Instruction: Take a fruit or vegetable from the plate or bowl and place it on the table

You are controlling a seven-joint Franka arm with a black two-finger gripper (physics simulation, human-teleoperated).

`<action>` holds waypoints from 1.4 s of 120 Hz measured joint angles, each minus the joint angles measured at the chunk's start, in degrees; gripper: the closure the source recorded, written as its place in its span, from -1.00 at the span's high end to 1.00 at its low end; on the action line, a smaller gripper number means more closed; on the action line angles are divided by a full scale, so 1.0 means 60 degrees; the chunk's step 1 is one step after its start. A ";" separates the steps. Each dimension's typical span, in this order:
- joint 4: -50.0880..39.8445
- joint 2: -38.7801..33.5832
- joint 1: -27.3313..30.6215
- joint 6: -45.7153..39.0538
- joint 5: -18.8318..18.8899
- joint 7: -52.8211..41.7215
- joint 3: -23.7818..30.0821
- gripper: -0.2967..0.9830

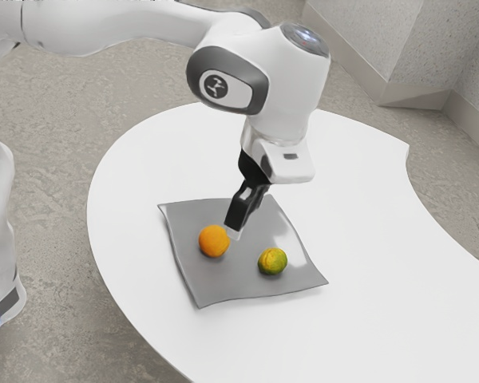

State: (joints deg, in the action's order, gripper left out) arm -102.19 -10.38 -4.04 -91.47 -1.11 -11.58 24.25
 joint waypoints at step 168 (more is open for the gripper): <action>-0.0715 0.2166 0.0471 -0.3611 0.1034 0.0385 -0.1186 0.54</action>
State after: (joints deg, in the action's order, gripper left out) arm -106.48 2.61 -1.21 -113.14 5.10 -9.27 17.13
